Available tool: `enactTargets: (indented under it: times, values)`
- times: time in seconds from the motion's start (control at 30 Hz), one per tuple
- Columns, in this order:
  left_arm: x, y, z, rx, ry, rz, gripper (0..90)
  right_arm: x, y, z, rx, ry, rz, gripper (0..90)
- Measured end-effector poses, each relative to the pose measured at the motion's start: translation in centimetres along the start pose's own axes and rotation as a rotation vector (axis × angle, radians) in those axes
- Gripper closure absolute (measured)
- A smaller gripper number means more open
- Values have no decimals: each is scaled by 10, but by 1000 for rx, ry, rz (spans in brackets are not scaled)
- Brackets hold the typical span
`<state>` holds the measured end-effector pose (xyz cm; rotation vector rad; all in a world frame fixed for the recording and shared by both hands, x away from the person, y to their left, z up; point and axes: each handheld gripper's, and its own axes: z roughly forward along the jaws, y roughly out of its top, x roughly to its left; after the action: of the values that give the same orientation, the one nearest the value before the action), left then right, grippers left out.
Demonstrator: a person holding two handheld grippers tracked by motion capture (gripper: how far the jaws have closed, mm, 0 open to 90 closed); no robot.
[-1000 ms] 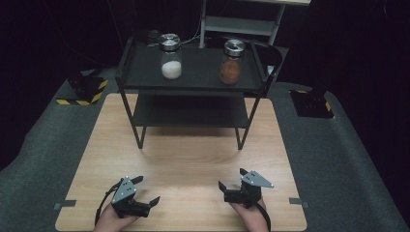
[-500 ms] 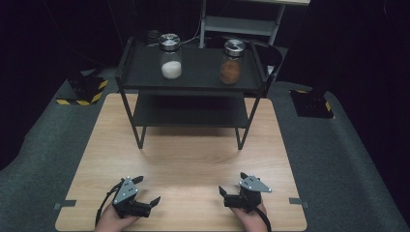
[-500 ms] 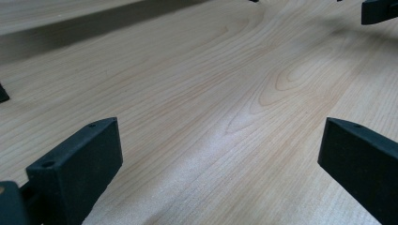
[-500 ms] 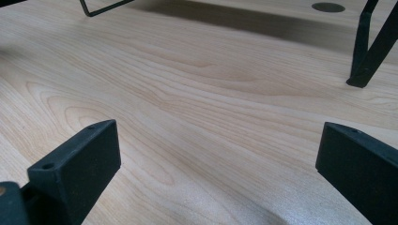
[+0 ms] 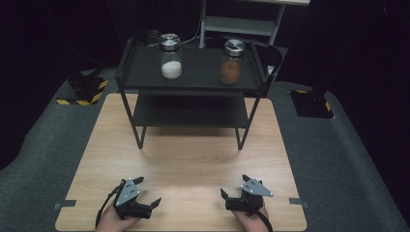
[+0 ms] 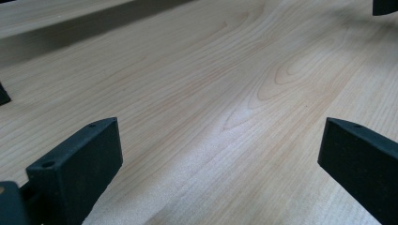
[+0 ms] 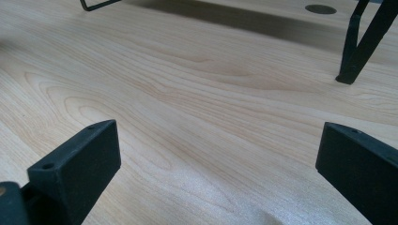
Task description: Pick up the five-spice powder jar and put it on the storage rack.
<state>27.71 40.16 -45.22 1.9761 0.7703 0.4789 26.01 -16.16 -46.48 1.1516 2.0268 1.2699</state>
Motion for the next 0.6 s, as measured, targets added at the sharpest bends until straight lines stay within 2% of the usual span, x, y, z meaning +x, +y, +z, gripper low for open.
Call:
enactTargets:
  times: [0.2, 0.6]
  values:
    - [-1, 0, -1, 6, -2, 11, 4, 3, 3, 2, 11, -3, -20, 0]
    - [2, 3, 0, 21, -19, 14, 6, 1, 0, 1, -3, 7, -19, 0]
